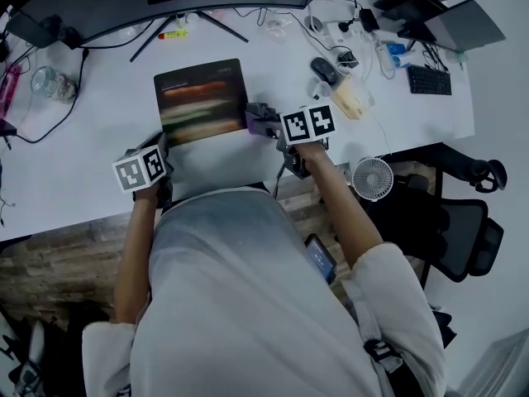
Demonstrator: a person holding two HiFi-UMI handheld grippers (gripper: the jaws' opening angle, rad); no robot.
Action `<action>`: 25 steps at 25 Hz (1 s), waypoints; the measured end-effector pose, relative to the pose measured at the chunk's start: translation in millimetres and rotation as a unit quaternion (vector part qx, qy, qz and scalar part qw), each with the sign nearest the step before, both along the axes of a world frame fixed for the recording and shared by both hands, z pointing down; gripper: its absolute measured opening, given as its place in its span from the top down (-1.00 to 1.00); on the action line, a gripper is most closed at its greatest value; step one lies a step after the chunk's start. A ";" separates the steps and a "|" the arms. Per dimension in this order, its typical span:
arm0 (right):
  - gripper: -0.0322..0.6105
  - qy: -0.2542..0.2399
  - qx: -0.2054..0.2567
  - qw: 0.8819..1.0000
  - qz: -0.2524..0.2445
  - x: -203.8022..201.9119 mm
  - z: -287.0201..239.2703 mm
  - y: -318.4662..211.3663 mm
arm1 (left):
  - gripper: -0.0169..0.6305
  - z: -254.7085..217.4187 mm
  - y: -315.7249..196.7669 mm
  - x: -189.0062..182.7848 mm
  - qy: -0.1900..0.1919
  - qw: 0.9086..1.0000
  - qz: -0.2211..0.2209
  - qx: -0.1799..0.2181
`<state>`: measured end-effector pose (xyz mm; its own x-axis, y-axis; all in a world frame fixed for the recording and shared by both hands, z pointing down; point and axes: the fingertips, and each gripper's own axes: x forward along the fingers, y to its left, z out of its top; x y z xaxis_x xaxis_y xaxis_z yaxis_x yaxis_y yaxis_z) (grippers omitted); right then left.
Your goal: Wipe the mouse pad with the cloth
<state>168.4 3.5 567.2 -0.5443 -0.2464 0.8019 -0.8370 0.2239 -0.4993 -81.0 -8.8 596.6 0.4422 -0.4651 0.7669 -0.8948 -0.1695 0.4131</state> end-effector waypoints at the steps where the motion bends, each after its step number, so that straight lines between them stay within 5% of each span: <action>1: 0.33 0.004 0.019 1.000 -0.005 -1.8 -5.6 -0.6 | 0.95 -2.6 0.4 -0.2 0.004 1.000 -0.004 0.002; 11: 0.34 -0.037 0.200 0.979 0.023 -29.2 -105.9 -9.3 | 0.95 -113.1 -10.7 12.4 0.029 0.988 0.023 0.149; 25: 0.37 -0.053 0.357 0.932 0.039 -52.0 -237.2 13.8 | 0.95 -273.7 -1.3 14.6 0.069 0.942 0.028 0.327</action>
<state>116.4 17.3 330.0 -0.5695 -0.7390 0.3600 -0.8188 0.4714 -0.3276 -66.4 -10.1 322.9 0.5551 -0.7908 0.2580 -0.8219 -0.4736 0.3165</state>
